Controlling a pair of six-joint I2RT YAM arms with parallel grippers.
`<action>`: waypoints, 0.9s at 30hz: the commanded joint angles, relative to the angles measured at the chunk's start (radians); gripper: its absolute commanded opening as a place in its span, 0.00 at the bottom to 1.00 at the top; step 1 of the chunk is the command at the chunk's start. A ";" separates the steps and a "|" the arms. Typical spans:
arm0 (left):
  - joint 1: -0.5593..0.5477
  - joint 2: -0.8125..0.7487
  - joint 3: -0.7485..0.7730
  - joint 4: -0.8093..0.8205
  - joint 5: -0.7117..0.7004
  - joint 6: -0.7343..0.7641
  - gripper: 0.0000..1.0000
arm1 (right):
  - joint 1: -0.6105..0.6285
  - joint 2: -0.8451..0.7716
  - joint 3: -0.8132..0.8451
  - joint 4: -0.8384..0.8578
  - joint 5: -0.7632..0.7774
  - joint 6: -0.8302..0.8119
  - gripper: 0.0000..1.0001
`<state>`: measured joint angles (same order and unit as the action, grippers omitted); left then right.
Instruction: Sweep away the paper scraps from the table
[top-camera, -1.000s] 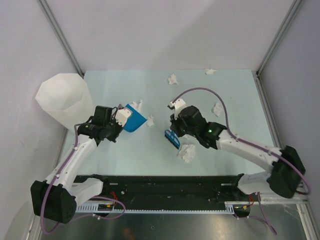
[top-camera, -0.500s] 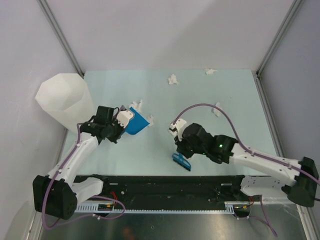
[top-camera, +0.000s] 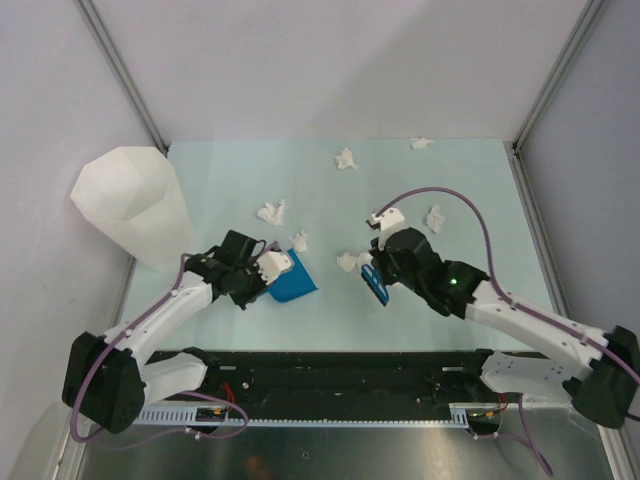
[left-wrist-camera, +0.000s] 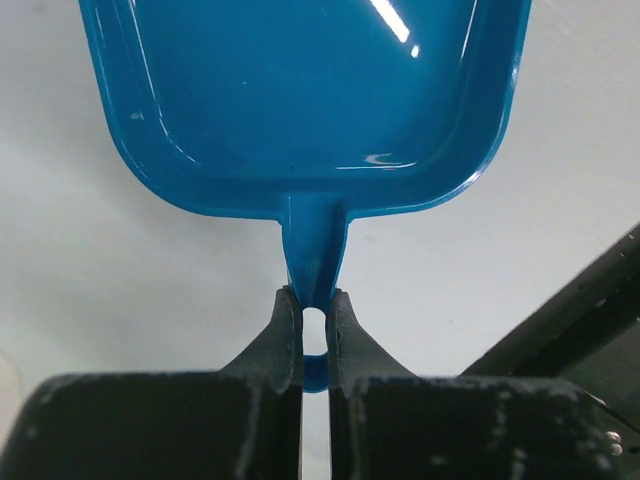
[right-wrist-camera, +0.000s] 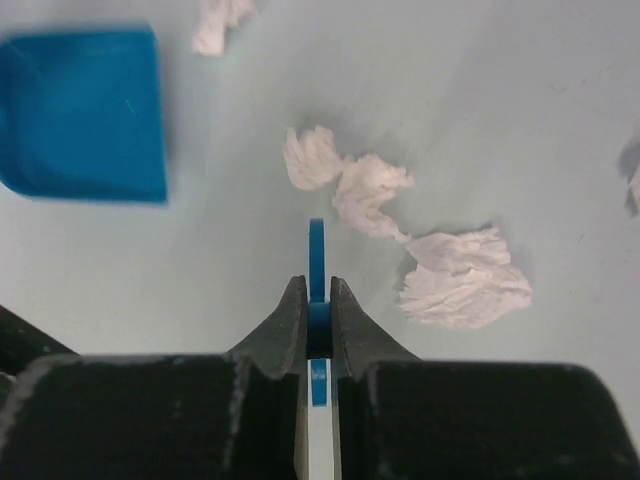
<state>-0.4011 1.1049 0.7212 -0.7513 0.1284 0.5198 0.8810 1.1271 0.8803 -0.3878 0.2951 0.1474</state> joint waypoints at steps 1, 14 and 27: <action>-0.099 0.079 -0.013 -0.002 -0.013 0.031 0.00 | 0.007 -0.170 0.014 0.014 0.059 0.072 0.00; -0.179 0.325 0.170 -0.002 0.000 0.005 0.00 | -0.069 0.100 0.049 0.279 0.507 0.015 0.00; -0.180 0.504 0.288 0.003 0.092 0.002 0.00 | -0.037 0.316 0.072 0.434 0.243 0.066 0.00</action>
<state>-0.5770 1.5661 0.9417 -0.7513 0.1661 0.5228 0.7975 1.4033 0.9054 -0.0879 0.5819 0.2237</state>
